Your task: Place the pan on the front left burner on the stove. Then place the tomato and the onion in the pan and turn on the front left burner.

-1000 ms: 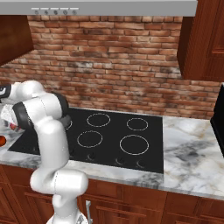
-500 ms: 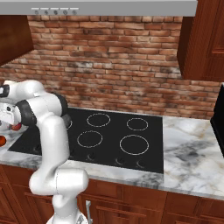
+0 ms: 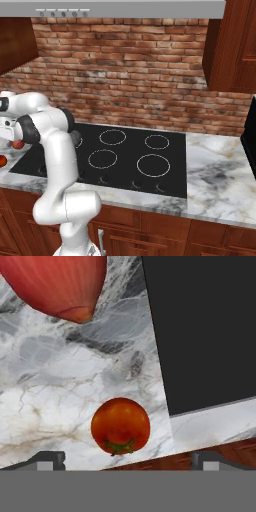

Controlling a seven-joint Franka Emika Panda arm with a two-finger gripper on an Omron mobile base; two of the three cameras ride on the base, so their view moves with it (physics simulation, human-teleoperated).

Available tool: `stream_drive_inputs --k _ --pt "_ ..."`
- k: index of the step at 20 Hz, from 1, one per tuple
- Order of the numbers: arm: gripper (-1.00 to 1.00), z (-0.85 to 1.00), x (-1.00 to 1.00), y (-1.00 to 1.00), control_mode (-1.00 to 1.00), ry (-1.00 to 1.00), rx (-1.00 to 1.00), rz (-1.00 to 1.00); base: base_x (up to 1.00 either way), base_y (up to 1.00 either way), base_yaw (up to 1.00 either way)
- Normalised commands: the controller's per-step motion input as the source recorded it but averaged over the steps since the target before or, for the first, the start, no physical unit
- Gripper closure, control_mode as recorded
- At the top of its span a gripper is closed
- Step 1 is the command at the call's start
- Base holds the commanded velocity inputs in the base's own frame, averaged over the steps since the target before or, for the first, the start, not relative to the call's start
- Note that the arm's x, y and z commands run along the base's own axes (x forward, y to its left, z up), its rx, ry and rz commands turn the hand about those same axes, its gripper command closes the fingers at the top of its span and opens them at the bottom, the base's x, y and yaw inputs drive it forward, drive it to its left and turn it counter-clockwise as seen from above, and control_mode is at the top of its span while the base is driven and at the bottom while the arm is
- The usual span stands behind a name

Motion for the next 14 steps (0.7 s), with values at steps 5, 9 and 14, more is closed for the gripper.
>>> stream_drive_inputs --k 5,9,14 --pt "-1.0 0.0 -0.04 0.06 -1.0 -0.04 0.0 0.11 0.0 0.0 0.0" --pt "-1.0 0.0 -0.29 0.02 -1.0 -0.01 0.0 0.11 0.0 0.0 0.0" --pt "-1.0 -0.08 -0.19 0.0 -1.0 -0.03 0.02 0.12 0.0 0.0 0.0"
